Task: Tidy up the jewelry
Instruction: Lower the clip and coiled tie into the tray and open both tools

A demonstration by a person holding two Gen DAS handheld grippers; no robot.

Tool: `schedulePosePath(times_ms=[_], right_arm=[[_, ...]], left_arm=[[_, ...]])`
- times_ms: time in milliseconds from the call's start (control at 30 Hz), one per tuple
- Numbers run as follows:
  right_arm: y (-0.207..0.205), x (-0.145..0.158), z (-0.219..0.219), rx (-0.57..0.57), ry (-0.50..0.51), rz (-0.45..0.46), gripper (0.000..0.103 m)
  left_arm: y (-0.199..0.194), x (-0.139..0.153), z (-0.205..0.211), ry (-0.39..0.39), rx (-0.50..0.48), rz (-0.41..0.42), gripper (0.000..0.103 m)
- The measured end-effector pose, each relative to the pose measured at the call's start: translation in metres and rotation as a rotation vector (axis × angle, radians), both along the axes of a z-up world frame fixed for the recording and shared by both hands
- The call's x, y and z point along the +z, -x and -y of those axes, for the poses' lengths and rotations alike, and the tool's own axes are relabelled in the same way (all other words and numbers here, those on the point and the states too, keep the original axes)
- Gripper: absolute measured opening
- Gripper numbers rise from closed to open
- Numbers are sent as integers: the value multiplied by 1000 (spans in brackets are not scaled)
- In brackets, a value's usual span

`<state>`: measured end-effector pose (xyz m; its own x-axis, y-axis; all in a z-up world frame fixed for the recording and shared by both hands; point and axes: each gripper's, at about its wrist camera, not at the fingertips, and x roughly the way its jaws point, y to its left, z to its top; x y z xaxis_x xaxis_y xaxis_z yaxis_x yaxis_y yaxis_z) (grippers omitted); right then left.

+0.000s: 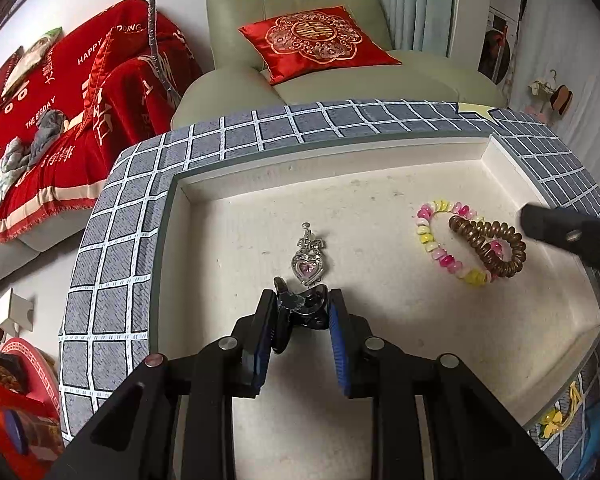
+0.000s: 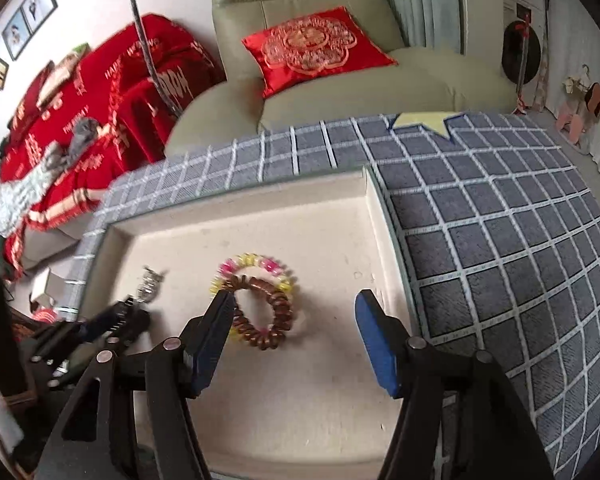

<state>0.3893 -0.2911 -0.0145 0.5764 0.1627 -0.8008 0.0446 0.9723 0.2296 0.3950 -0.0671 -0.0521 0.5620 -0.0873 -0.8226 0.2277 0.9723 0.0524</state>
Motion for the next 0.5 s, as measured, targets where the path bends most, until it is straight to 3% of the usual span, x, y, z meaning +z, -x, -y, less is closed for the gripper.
schedulePosePath(times_ms=[33,67,333,467,500], right_arm=[[5,6,2,-3,-5,13,67],[10,9,3,-7,-8,19,67],[41,24,19,-35,-34,34,67],[55,25,27,-49,-47,30,78],[57,26,28,-50,-52,32,79]], left_arm=[[0,1,0,0,8,1,86],[1,2,-1,0,16,14,95],[7,15,-3,18,23,41,98],[17,28,-6,35,22,61,98],[20,32,-7,37,21,66,102]])
